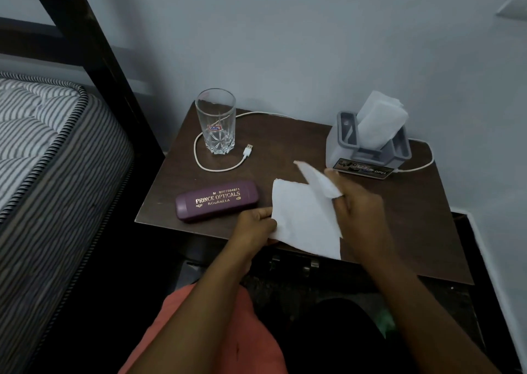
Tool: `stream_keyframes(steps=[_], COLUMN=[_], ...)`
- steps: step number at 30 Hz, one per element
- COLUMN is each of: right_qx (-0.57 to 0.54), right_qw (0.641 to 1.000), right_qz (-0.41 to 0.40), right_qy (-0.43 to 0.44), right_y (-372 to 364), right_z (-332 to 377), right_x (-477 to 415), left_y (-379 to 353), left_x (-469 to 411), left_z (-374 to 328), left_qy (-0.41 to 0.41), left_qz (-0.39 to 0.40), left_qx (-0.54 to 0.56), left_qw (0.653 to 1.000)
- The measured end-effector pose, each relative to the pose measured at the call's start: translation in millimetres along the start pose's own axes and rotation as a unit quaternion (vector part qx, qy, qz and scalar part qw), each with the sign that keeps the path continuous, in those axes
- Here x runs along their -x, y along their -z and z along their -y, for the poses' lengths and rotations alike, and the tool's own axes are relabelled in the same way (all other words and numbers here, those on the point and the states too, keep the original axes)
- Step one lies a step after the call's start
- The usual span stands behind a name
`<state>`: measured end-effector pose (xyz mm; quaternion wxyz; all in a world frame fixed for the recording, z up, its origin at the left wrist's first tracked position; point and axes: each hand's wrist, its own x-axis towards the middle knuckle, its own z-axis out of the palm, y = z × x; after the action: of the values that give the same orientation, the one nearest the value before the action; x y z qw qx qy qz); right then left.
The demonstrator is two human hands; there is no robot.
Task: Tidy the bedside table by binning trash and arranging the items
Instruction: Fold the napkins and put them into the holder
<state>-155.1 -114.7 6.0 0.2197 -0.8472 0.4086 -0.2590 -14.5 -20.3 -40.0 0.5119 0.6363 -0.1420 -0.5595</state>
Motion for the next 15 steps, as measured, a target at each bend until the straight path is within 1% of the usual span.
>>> stream_keyframes(steps=[3,5,7,10,12,15], right_qx=[0.062,0.141,0.191,0.230,0.229,0.228], right_qw=[0.996,0.983,0.967,0.950,0.945,0.946], right_qz=[0.000,0.005,0.033,0.098,0.142,0.156], right_qy=[0.064,0.122,0.165,0.186,0.183,0.169], right_y=[6.0,-5.9,-23.9,-52.1,-64.5,-71.5], right_z=[2.0,0.9,-0.9,-8.5,-14.0,-14.1], right_x=[-1.9,5.6,14.4,24.3,29.9,33.0], left_y=[-0.7,-1.2,-2.1,-2.0,-1.4,-0.7], left_x=[-2.6,-3.5,-3.8,-2.9,-2.4,-2.0], left_z=[2.3,3.4,3.7,3.3,3.1,3.2], left_qy=[0.001,-0.004,-0.009,-0.014,-0.016,-0.016], left_qz=[-0.011,-0.017,-0.022,-0.022,-0.016,-0.011], left_qx=[0.004,0.004,0.005,0.014,0.020,0.022], left_qw=[1.000,1.000,1.000,1.000,1.000,1.000])
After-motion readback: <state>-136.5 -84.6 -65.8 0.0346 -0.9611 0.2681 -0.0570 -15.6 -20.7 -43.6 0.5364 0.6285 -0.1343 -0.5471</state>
